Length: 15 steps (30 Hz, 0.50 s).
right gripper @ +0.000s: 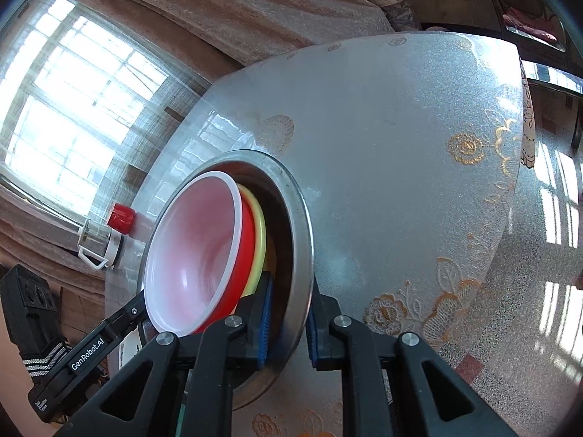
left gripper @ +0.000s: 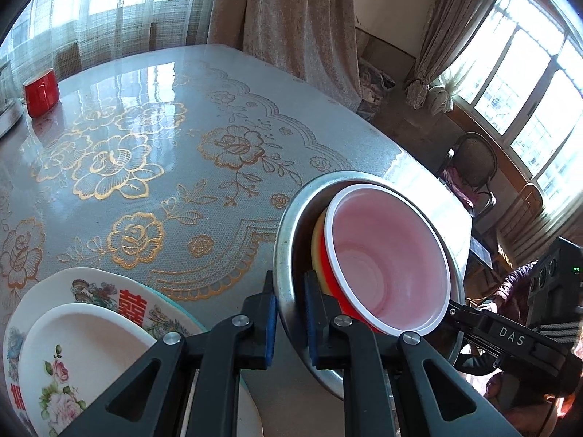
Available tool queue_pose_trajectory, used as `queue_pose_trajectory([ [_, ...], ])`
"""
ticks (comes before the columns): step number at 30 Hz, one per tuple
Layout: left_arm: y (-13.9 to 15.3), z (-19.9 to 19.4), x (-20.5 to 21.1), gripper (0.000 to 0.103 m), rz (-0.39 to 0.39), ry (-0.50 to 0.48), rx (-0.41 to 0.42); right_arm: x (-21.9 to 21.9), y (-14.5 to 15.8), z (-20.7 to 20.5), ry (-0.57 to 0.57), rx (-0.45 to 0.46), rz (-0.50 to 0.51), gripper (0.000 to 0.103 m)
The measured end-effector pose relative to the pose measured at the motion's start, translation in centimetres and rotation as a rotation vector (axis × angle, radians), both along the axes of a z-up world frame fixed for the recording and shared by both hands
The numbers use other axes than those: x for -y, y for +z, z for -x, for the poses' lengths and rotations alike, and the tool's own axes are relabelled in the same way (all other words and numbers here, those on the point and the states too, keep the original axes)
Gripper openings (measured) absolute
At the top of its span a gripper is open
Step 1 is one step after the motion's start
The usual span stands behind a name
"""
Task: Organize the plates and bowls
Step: 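Lift and carry the nested steel bowl with both tools onto the plate stack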
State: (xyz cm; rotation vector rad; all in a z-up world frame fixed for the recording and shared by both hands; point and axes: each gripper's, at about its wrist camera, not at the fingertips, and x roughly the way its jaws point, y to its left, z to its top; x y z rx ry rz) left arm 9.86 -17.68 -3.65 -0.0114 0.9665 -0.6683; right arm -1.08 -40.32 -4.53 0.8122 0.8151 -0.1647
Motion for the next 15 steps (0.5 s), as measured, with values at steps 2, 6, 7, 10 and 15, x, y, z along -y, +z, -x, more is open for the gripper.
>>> queue_pose_trajectory([
  [2,0.4,0.5,-0.6,0.014,0.022,0.006,0.0,-0.1,0.5,0.2,-0.001,0.013,-0.001,0.016],
  [6,1.4,1.3,-1.9,0.014,0.056,0.022,0.011,-0.7,1.5,0.9,0.014,0.033,0.017,0.016],
  [7,1.7,1.6,-2.3,0.014,0.062,0.026,0.016,-0.9,1.8,1.1,0.02,0.038,0.022,0.016],
  [10,2.6,2.3,-3.6,0.014,0.078,0.043,0.032,-1.9,2.7,1.4,0.041,0.058,0.036,0.016],
  [15,3.9,3.3,-6.3,0.014,0.102,0.075,0.053,-3.7,4.3,1.7,0.08,0.086,0.053,0.016],
])
